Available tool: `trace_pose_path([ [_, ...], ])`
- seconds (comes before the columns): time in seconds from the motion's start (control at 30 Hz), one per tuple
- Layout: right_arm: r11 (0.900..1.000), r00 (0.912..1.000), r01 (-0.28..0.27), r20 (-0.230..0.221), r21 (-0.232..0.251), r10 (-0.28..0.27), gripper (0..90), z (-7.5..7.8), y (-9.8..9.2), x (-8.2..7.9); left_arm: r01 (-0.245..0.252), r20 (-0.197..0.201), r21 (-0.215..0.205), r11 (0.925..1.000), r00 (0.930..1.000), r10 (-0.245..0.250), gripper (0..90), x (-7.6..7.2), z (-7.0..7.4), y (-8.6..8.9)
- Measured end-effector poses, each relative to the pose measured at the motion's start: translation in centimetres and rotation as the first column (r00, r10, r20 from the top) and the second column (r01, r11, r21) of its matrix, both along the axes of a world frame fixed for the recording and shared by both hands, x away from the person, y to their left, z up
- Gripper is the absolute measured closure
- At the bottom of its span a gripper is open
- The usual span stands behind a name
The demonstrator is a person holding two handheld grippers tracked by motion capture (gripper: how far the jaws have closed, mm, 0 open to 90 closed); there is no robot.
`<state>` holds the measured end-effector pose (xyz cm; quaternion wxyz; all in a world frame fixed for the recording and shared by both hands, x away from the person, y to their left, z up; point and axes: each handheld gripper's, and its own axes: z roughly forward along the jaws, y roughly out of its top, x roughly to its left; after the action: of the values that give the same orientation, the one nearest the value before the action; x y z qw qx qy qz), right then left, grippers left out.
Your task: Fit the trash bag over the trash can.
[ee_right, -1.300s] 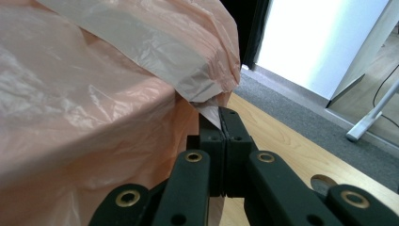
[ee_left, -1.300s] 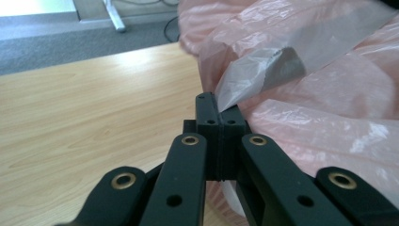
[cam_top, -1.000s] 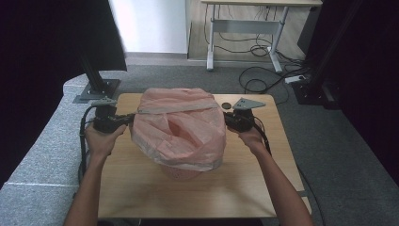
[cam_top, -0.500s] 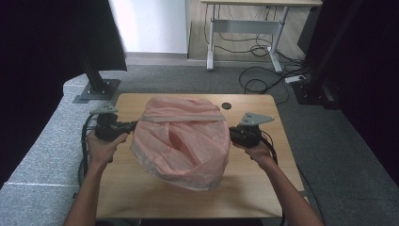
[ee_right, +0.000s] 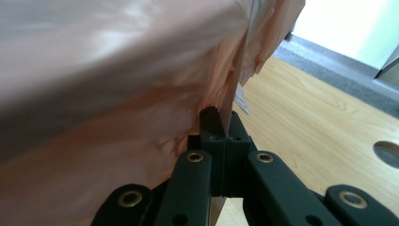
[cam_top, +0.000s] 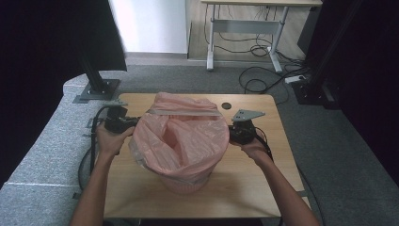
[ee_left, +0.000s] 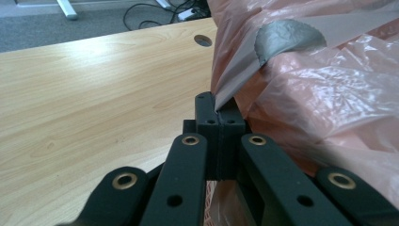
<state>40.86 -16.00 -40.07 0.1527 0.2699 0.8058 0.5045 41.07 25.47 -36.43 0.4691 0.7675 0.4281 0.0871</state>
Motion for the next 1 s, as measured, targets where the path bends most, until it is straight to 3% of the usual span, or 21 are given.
trace_pose_path([
  [0.07, 1.000, 0.9995, -0.004, -0.032, 0.010, 0.004, 89.5, -0.3, 0.3, 0.5, 0.010, -0.006, -0.005, 0.9999, 0.9999, -0.010, 90.0, 0.2, -0.2, 0.0],
  [0.23, 1.000, 0.9980, 0.012, -0.062, -0.001, -0.012, 89.6, -0.6, 1.2, 1.5, -0.004, -0.029, -0.006, 1.0000, 0.9996, 0.004, 90.0, 0.9, -0.4, -0.1],
  [0.4, 1.000, 0.9931, -0.002, -0.117, 0.027, 0.005, 89.6, -1.1, 1.4, 2.8, -0.003, -0.050, -0.004, 1.0000, 0.9987, 0.003, 90.0, 1.6, -0.3, 0.0],
  [0.53, 1.000, 0.9914, 0.000, -0.131, 0.016, 0.002, 89.6, -1.4, 1.8, 3.2, -0.008, -0.066, -0.012, 0.9999, 0.9978, 0.008, 90.0, 1.9, -0.4, 0.1],
  [0.73, 0.999, 0.9809, 0.016, -0.194, 0.034, -0.010, 89.7, -1.5, 1.8, 4.3, 0.002, -0.080, 0.006, 1.0000, 0.9968, -0.001, 90.0, 1.9, -0.2, -0.2],
  [0.87, 1.000, 0.9823, -0.005, -0.187, 0.023, 0.010, 89.6, -1.5, 1.5, 4.0, 0.020, -0.068, 0.000, 0.9998, 0.9975, -0.020, 90.0, 1.2, -0.3, 0.0],
  [0.93, 1.000, 0.9848, -0.024, -0.172, 0.017, 0.026, 89.1, -1.4, 1.2, 3.5, 0.008, -0.037, 0.031, 0.9995, 0.9993, -0.007, 90.0, 0.6, -0.1, -0.3],
  [0.97, 1.000, 0.9867, -0.015, -0.162, 0.012, 0.016, 84.5, -1.3, 0.8, 3.3, -0.001, -0.020, 0.043, 0.9991, 0.9998, 0.002, 90.0, 0.4, 0.0, -0.3],
  [1.0, 1.000, 0.9886, 0.000, -0.150, 0.010, 0.001, 71.9, -1.1, 0.3, 3.2, -0.002, -0.009, 0.040, 0.9992, 1.0000, 0.003, 90.0, 0.2, 0.0, -0.2],
])
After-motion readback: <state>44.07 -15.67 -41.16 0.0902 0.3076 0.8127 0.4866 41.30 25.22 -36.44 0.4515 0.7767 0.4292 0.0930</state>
